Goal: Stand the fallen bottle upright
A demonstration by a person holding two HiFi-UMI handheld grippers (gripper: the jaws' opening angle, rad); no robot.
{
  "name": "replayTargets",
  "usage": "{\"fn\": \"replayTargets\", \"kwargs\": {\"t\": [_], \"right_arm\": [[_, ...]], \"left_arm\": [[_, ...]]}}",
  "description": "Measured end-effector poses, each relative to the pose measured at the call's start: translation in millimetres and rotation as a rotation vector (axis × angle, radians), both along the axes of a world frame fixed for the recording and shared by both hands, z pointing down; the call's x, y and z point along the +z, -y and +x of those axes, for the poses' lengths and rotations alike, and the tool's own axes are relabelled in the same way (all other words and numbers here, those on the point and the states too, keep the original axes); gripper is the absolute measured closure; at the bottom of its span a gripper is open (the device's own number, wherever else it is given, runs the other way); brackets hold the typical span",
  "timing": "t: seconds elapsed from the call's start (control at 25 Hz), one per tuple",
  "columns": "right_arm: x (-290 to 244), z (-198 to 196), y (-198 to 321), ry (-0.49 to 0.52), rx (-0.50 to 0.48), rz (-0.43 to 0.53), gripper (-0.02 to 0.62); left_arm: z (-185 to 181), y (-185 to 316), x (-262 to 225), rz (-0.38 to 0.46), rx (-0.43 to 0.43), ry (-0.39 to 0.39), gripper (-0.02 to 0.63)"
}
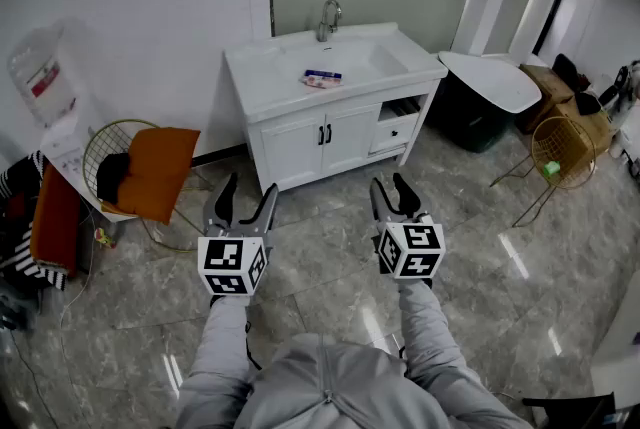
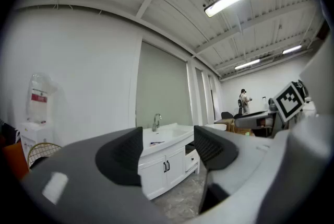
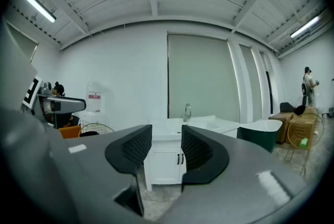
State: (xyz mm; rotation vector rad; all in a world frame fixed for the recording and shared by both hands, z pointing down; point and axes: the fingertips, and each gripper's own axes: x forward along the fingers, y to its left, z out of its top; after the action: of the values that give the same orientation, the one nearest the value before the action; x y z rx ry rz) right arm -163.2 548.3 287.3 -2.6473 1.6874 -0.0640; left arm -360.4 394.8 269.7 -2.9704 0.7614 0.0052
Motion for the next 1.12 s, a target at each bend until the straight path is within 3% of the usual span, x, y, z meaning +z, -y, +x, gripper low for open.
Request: {"fn": "replayTargets", "kwargs": {"t": [0.56, 1.12], "right_arm": [[-7, 3, 0, 0.016, 0.032, 0.027, 0.425], [5, -21, 8, 0.025, 0.110, 0.065, 0.423]], "left_arm": [[-4, 8, 0, -0.007, -0.003, 0.004, 0.268], [-22, 35, 18, -0.021, 0.061, 0.022, 0.268]]}}
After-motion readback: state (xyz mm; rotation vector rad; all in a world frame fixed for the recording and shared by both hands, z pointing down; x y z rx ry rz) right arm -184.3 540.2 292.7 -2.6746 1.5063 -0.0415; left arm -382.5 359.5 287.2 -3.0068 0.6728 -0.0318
